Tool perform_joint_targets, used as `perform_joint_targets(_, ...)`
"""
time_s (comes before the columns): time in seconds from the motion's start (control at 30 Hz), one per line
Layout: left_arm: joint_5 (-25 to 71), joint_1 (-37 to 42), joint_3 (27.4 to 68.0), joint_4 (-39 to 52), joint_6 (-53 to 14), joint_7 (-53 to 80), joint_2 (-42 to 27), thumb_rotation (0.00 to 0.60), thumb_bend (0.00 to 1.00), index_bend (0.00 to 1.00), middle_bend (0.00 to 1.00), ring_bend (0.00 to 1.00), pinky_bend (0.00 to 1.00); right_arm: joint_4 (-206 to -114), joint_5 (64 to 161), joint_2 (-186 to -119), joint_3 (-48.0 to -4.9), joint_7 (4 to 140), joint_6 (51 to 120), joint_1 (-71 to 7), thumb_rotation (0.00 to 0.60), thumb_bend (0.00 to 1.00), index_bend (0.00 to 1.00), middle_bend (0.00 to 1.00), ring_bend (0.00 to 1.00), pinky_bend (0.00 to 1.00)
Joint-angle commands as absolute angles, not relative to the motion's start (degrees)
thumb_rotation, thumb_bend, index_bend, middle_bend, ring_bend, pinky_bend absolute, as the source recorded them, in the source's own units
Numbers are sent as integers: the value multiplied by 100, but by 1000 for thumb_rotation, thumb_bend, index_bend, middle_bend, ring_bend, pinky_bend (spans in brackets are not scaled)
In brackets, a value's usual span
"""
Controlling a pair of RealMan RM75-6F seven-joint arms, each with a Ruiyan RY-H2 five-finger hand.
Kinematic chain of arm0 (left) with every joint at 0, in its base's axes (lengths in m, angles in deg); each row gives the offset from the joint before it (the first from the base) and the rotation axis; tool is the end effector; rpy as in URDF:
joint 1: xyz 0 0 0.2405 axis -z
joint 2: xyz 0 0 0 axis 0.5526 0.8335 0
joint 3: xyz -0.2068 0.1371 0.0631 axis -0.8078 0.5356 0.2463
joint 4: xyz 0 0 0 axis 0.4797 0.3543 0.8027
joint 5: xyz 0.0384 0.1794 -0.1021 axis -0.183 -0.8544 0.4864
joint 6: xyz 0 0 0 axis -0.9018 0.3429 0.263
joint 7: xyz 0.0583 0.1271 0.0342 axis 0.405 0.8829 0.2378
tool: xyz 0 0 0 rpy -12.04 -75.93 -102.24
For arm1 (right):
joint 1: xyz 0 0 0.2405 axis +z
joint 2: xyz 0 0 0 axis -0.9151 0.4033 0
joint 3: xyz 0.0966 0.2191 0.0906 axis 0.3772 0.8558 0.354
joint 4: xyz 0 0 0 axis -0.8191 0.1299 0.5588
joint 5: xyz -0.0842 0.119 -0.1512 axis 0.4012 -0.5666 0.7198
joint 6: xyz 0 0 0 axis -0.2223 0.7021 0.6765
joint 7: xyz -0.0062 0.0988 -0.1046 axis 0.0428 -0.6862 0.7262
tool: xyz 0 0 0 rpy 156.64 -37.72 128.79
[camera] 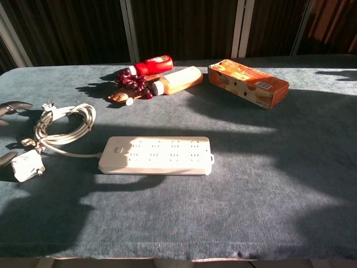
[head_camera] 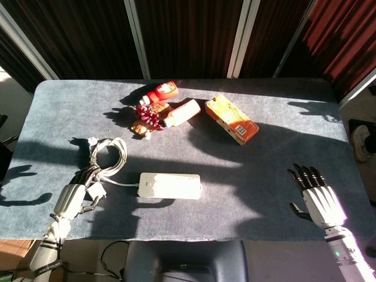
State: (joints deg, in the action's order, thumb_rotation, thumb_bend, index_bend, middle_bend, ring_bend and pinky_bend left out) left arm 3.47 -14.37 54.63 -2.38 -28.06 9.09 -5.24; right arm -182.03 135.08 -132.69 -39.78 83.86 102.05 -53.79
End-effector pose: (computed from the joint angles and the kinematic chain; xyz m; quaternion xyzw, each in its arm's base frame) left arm -0.2840 0.2482 0.0492 -0.6366 -0.4513 -0.4080 0.4740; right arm -0.2871 -0.1952 0.1320 0.6813 -0.3553 0.3312 0.5476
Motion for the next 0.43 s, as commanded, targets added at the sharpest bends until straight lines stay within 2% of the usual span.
perform_joint_targets(0.03, 270, -1968, 5743, -1042, -3454, 1751, 549, 600, 430, 0, 0, 0, 119, -18196, 13329, -13169, -3922, 8333, 10953, -5919, 600, 331, 0, 0, 0, 0)
perform_joint_targets(0.17, 361, -2526, 5891, -1513, -4080, 1859, 1078, 600, 432, 0, 0, 0, 101, -18016, 13153, -13299, -3790, 8266, 11670, -6414, 600, 268, 0, 0, 0, 0)
perform_joint_targets(0.33, -7, -2746, 5916, -1562, -4489, 1669, 1270, 600, 437, 0, 0, 0, 98, -17919, 13205, -13298, -3680, 8124, 11852, -6561, 600, 245, 0, 0, 0, 0)
perform_joint_targets(0.43, -6, -2740, 5877, -1511, -4395, 1510, 1293, 600, 436, 0, 0, 0, 97, -17898, 13286, -13285, -3702, 8088, 11748, -6565, 600, 246, 0, 0, 0, 0)
